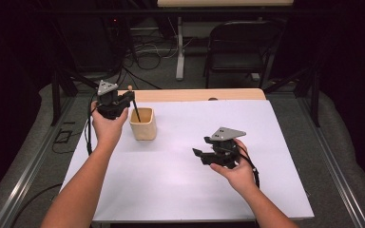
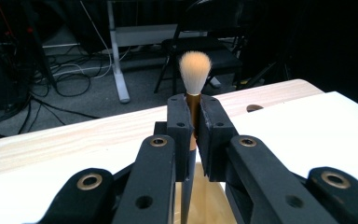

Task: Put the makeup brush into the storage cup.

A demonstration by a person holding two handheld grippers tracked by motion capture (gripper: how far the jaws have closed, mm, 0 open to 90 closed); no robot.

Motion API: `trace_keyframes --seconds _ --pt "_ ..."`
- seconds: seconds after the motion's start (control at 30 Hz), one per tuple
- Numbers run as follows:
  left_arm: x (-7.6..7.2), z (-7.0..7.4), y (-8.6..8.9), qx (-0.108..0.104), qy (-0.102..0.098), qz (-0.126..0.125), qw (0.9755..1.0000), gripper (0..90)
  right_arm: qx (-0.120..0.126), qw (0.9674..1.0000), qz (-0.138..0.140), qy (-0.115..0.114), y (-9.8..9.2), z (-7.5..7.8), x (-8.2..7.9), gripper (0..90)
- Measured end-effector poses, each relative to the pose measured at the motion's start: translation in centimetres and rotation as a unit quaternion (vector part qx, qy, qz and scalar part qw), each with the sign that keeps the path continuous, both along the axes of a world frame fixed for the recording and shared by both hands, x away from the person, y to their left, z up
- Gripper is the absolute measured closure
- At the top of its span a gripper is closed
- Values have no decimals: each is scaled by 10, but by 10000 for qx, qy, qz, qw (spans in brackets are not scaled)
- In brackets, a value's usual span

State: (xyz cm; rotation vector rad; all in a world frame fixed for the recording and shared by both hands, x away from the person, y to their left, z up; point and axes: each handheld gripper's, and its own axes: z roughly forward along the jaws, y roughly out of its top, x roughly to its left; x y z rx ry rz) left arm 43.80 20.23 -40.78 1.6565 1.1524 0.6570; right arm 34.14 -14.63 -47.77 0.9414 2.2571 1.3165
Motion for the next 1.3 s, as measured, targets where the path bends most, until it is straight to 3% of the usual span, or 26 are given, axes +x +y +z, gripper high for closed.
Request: trace_keyframes --seconds 1.3 --pt "0 -39 2 117 326 18 9994 838 -34 10000 19 38 1 -1 0 381"
